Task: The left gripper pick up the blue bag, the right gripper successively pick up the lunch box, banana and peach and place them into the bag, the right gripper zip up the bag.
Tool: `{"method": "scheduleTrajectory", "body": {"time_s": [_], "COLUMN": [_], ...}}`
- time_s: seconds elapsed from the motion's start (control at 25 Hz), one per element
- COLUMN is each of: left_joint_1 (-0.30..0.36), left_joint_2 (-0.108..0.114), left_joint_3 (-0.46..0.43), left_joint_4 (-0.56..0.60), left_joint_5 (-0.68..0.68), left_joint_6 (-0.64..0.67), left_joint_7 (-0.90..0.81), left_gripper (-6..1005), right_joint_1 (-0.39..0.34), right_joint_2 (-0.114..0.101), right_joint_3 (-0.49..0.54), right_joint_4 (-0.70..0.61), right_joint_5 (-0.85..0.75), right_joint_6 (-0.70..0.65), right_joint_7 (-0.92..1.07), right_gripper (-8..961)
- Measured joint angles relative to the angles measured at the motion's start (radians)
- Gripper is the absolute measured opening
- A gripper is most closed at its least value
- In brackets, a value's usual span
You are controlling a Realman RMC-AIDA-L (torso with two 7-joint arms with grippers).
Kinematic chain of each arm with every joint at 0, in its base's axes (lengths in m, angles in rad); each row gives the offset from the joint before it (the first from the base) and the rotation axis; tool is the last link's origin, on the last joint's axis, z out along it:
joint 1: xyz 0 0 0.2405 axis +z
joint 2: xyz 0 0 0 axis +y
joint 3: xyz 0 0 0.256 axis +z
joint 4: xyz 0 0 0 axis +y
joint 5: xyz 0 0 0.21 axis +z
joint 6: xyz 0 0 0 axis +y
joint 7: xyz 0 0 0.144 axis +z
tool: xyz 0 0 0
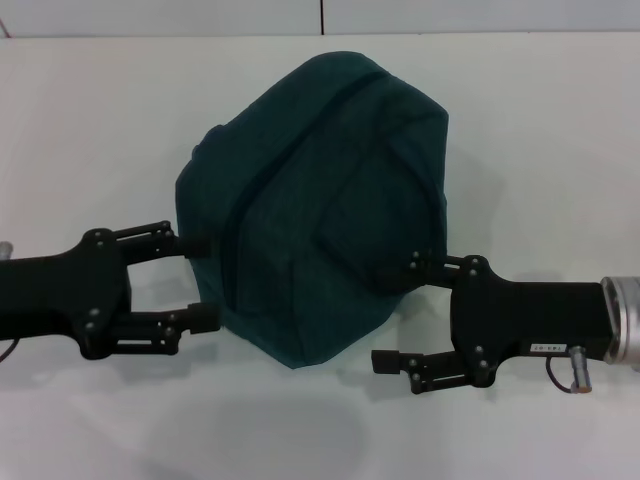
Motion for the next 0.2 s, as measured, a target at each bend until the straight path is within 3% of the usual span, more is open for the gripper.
{"method": "scheduleTrajectory", "body": {"time_s": [0.2], "left_joint_1": [0.006], "left_joint_2": [0.000], "left_joint_3": [0.000], "left_joint_4": [0.000], "left_joint_5": [0.010], "left_joint_6": [0.002], "left_joint_7": [0.000], "left_gripper": [862], "right_joint_1": [-0.001], "right_joint_2": [0.000], "right_joint_3": [0.004], "right_joint_4": [0.000], "right_joint_5": [0.000], "right_joint_6": [0.002], "right_joint_7": [0.000], "right_gripper": [861]}}
